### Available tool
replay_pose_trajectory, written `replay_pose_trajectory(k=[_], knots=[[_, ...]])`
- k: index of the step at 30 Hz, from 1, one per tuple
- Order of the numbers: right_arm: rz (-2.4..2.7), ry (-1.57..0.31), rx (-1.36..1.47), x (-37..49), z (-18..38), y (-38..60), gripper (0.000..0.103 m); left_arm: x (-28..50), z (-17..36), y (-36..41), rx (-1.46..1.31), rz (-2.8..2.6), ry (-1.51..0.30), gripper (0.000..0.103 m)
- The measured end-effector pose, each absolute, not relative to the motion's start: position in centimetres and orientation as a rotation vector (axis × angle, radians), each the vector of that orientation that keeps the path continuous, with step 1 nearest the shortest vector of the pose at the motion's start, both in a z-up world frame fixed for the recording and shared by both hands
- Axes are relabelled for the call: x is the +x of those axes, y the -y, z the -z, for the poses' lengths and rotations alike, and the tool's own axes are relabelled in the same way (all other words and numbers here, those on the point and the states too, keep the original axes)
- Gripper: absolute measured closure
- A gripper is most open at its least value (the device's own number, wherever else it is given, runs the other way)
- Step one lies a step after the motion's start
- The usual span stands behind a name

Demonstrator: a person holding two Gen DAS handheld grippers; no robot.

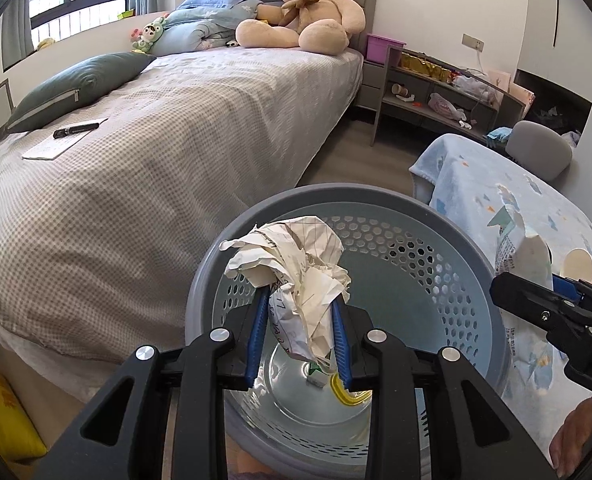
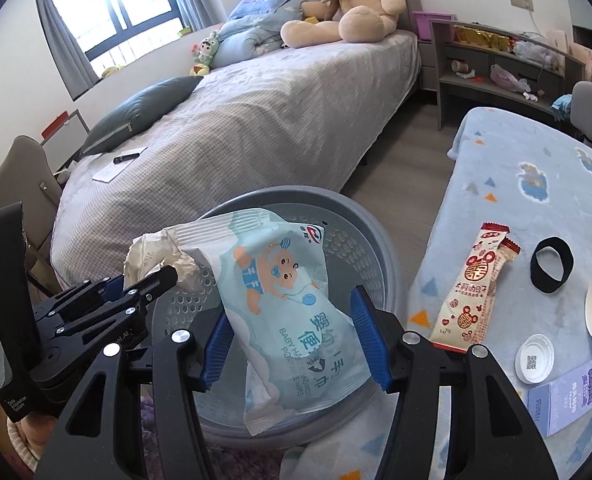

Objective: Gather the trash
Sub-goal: 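Open the left gripper over the grey basket while the right opens releasing the pouch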

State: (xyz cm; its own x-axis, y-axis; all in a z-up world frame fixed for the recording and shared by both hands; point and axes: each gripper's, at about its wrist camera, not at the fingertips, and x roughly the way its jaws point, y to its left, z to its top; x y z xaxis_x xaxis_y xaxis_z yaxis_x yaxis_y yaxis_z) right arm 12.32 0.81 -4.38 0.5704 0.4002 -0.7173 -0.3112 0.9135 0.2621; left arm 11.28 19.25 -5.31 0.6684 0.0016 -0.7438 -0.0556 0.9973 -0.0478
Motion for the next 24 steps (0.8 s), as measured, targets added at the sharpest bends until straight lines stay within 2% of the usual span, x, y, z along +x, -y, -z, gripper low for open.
replay_pose_trajectory(k=[16, 17, 20, 22, 24], knots=[[-0.417, -0.880, 0.079, 13.4, 5.2, -2.7, 0.046, 11.6, 6.0, -19.9, -0.079, -0.032, -0.844, 0.073], [-0.418, -0.878, 0.080, 13.4, 5.2, -2.7, 0.045, 11.6, 6.0, -19.9, -0.079, -0.032, -0.842, 0.072], [-0.421, -0.869, 0.085, 13.4, 4.9, -2.6, 0.036, 11.5, 5.8, -20.0, -0.079, -0.033, -0.834, 0.066], [-0.419, -0.858, 0.085, 13.3, 4.7, -2.5, 0.033, 11.3, 5.7, -20.1, -0.082, -0.038, -0.825, 0.052], [-0.420, -0.857, 0.085, 13.3, 4.5, -2.6, 0.033, 11.1, 5.6, -20.2, -0.085, -0.041, -0.818, 0.052]])
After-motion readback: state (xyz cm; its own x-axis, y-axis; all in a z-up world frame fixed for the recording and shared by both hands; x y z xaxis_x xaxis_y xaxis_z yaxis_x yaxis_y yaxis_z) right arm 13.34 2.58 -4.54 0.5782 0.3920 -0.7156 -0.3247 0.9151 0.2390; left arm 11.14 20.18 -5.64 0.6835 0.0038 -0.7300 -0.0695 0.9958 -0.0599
